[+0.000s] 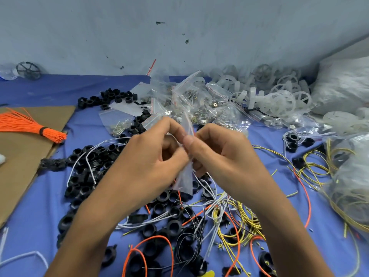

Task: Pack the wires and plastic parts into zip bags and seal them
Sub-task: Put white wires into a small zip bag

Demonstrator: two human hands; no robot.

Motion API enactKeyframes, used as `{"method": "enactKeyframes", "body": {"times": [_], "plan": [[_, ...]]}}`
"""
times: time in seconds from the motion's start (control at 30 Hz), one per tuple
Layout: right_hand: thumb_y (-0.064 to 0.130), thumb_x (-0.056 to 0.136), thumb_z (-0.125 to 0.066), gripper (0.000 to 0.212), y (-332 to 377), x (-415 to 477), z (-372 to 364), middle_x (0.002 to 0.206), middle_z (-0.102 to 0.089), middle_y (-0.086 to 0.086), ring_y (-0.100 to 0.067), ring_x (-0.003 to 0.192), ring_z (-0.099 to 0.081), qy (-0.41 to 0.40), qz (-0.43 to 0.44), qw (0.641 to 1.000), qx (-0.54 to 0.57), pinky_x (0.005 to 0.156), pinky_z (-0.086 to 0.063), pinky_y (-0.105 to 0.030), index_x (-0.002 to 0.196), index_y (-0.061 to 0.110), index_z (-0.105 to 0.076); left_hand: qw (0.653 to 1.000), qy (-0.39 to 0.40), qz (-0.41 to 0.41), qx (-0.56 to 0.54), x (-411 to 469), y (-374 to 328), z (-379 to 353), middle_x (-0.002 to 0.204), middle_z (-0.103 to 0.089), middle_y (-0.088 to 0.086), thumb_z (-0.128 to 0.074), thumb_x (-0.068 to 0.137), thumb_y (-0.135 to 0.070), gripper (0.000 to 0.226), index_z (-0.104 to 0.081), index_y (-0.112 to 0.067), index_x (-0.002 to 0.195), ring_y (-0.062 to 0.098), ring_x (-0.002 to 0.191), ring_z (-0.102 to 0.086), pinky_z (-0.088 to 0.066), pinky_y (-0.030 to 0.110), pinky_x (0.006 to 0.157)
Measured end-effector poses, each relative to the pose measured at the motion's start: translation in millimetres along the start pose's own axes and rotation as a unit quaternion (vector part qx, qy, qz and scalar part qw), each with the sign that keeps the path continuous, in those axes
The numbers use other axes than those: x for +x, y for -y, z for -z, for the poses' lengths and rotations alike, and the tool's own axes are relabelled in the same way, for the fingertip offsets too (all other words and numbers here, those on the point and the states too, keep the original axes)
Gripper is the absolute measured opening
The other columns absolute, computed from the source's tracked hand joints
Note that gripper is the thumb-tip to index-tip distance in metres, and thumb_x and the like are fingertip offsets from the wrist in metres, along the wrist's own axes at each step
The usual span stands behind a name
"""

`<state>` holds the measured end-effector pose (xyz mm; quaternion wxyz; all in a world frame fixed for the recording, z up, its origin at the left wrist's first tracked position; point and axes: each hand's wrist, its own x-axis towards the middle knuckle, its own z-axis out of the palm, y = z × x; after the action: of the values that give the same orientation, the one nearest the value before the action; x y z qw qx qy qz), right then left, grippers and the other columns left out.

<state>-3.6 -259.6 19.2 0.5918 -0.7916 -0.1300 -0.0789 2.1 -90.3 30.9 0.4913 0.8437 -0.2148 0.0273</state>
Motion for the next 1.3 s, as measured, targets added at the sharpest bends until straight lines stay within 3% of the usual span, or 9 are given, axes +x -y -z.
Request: {"method": "enactKeyframes", "body": {"times": [0.13, 0.3, 0.5, 0.63, 0.77, 0.87, 0.97, 1.17, 1.3], "plan": [[0.032, 0.088, -0.062, 0.017, -4, 0, 12, 0.068, -0.069, -0.002, -0.016, 0.059, -0.069, -0.025, -0.015, 1.000, 0.008, 0.054, -0.056, -0.034, 0.076, 0.019, -0.062, 0.990, -0.121, -0.030, 0.061, 0, 2, 9, 0.066, -0.060, -0.001, -0.057, 0.091, -0.027, 0.015, -0.045, -0.033, 0.098, 0.014, 0.048, -0.051, -0.045, 0.031, 0.046], [0.025, 0.086, -0.065, 0.008, -6, 1, 18, 0.069, -0.072, -0.003, -0.020, 0.060, -0.071, -0.065, -0.006, 0.998, -0.009, 0.061, -0.059, -0.049, 0.086, 0.024, -0.057, 0.954, -0.237, -0.097, 0.156, -1, -2, 14, 0.072, -0.052, -0.003, -0.050, 0.095, -0.018, 0.017, -0.043, -0.033, 0.101, 0.017, 0.056, -0.050, -0.044, 0.039, 0.053], [0.038, 0.092, -0.063, 0.021, -19, 7, 25, 0.077, -0.073, -0.006, -0.018, 0.068, -0.068, -0.022, -0.026, 0.997, 0.063, 0.060, -0.058, -0.031, 0.087, 0.018, -0.061, 0.967, -0.201, -0.079, 0.134, -1, 1, 14, 0.070, -0.054, -0.005, -0.048, 0.102, -0.012, 0.023, -0.046, -0.035, 0.099, 0.013, 0.052, -0.046, -0.034, 0.021, 0.046], [0.028, 0.098, -0.057, 0.011, -57, 12, 20, 0.080, -0.071, 0.007, -0.013, 0.074, -0.065, 0.012, -0.033, 0.989, -0.147, 0.068, -0.055, -0.038, 0.089, 0.026, -0.063, 0.972, -0.182, -0.062, 0.133, 0, 5, 14, 0.062, -0.054, -0.014, -0.050, 0.102, -0.015, 0.022, -0.059, -0.034, 0.097, 0.008, 0.043, -0.039, -0.024, 0.012, 0.040], [0.022, 0.100, -0.050, 0.016, -92, 8, -4, 0.099, -0.071, 0.005, -0.024, 0.097, -0.055, 0.109, -0.029, 0.936, -0.332, 0.084, -0.044, -0.038, 0.108, 0.024, -0.065, 0.980, -0.156, -0.055, 0.115, 2, 7, 11, 0.055, -0.044, -0.011, -0.048, 0.104, -0.023, 0.020, -0.062, -0.037, 0.103, 0.009, 0.042, -0.037, -0.022, 0.014, 0.041], [0.018, 0.098, -0.047, 0.015, -101, 8, -3, 0.101, -0.068, 0.006, -0.026, 0.095, -0.047, 0.074, -0.024, 0.913, -0.401, 0.082, -0.039, -0.037, 0.105, 0.024, -0.060, 0.982, -0.146, -0.050, 0.106, 2, 7, 9, 0.052, -0.042, -0.012, -0.048, 0.105, -0.022, 0.021, -0.063, -0.037, 0.102, 0.008, 0.042, -0.036, -0.021, 0.012, 0.041], [0.020, 0.097, -0.047, 0.018, -103, 9, 8, 0.104, -0.068, 0.010, -0.024, 0.096, -0.045, 0.069, -0.045, 0.909, -0.408, 0.074, -0.037, -0.035, 0.109, 0.028, -0.058, 0.983, -0.142, -0.046, 0.105, 2, 5, 7, 0.050, -0.043, -0.015, -0.048, 0.103, -0.022, 0.021, -0.063, -0.037, 0.101, 0.007, 0.041, -0.037, -0.022, 0.009, 0.040], [0.016, 0.095, -0.047, 0.042, -103, 8, 15, 0.115, -0.064, 0.009, -0.026, 0.107, -0.048, 0.128, -0.050, 0.891, -0.433, 0.092, -0.043, -0.037, 0.130, 0.035, -0.058, 0.985, -0.131, -0.045, 0.102, 1, 4, 5, 0.051, -0.048, -0.022, -0.052, 0.103, -0.016, 0.023, -0.065, -0.034, 0.102, 0.005, 0.040, -0.039, -0.022, 0.006, 0.040], [0.006, 0.092, -0.051, 0.037, -95, 11, 26, 0.088, -0.065, 0.019, -0.006, 0.087, -0.054, 0.015, -0.060, 0.965, -0.253, 0.076, -0.045, -0.017, 0.107, 0.035, -0.068, 0.986, -0.130, -0.040, 0.097, 3, 10, 6, 0.049, -0.043, -0.013, -0.050, 0.103, -0.021, 0.023, -0.064, -0.039, 0.102, 0.007, 0.040, -0.036, -0.023, 0.010, 0.040]]}}
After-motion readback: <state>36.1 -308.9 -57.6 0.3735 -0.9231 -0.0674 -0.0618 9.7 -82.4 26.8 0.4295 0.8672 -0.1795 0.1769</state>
